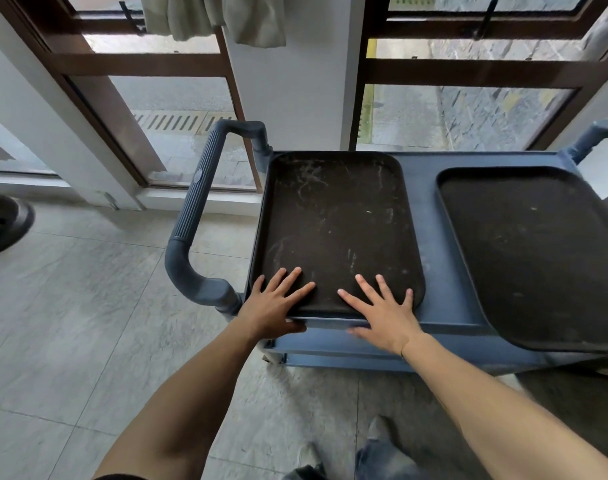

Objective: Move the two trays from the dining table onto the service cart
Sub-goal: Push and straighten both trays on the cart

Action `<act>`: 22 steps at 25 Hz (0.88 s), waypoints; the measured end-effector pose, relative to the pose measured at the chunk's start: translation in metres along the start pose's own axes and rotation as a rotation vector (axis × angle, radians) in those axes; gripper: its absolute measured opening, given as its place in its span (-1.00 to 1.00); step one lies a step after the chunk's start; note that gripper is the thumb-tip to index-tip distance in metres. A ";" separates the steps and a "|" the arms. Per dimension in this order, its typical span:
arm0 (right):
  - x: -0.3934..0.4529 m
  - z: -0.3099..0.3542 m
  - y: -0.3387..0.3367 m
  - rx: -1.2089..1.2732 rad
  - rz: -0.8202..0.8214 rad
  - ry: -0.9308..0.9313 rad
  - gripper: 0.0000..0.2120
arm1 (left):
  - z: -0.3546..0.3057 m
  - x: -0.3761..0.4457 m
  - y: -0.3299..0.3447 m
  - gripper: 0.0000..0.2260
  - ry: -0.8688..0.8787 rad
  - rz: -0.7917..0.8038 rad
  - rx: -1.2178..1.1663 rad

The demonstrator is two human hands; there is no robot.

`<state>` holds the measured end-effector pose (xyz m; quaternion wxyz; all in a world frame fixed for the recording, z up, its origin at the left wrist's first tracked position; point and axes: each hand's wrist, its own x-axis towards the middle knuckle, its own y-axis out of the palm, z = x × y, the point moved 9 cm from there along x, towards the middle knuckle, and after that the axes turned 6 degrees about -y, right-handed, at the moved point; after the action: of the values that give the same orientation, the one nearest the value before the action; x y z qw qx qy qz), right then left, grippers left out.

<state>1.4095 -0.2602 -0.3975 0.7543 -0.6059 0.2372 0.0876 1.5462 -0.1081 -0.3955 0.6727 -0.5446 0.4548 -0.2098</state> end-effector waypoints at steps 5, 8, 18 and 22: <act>-0.007 0.007 -0.003 0.020 -0.035 0.030 -0.39 | -0.006 -0.006 0.001 -0.31 -0.009 0.016 0.027; -0.011 0.012 0.000 0.019 -0.050 0.053 -0.46 | -0.011 -0.013 0.002 -0.41 -0.016 -0.016 0.041; -0.012 0.014 0.000 0.027 -0.022 0.067 -0.46 | -0.015 -0.015 0.004 -0.44 -0.036 -0.007 -0.007; -0.012 0.013 -0.003 0.002 -0.018 0.078 -0.45 | -0.016 -0.014 0.004 -0.45 -0.040 0.001 -0.016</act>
<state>1.4033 -0.2463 -0.3872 0.7457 -0.6103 0.2611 0.0569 1.5249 -0.1043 -0.3935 0.6775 -0.5536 0.4433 -0.1948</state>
